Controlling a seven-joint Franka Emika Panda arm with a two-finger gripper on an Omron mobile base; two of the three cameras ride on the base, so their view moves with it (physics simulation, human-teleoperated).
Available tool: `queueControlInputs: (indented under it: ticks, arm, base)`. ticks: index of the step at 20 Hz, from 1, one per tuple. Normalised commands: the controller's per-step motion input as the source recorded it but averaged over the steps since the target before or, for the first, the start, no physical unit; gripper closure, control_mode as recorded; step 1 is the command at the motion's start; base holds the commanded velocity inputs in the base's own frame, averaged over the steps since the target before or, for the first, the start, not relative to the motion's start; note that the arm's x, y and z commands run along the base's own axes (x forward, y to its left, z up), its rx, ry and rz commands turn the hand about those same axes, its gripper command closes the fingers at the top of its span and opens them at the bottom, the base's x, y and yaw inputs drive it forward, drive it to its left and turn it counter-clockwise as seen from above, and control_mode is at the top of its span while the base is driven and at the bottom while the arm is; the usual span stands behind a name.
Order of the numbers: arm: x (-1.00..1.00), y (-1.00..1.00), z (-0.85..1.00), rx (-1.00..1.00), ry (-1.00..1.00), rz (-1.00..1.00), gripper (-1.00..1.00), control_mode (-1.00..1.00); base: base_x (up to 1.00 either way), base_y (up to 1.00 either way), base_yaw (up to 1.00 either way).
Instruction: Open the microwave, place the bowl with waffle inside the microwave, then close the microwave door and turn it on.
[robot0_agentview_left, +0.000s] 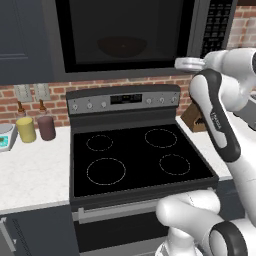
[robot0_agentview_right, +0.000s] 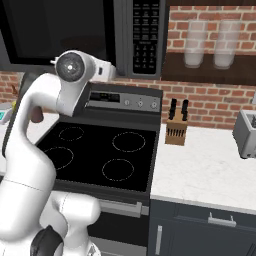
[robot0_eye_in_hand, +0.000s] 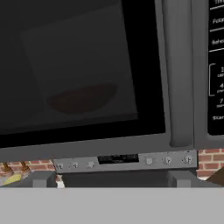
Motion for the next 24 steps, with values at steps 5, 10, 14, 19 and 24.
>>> queueControlInputs:
  ticks: [5,10,14,19,24]
  arm:
    - [-0.44,-0.74,0.0,-0.03,-0.03,0.0,-1.0,-1.0]
    - [-0.18,-0.6,0.0,-0.03,-0.11,0.0,-1.0,-1.0]
    - [-0.03,-0.49,0.0,-0.02,-0.13,0.0,-1.0,-1.0]
    - [0.0,-0.36,0.0,-0.02,-0.17,0.0,-1.0,-1.0]
    - [0.0,-0.34,0.0,0.0,-0.07,0.0,-1.0,-1.0]
  base:
    - [0.0,0.0,0.0]
    - [0.0,0.0,0.0]
    - [0.0,0.0,0.0]
    - [0.0,0.0,0.0]
    - [0.0,0.0,0.0]
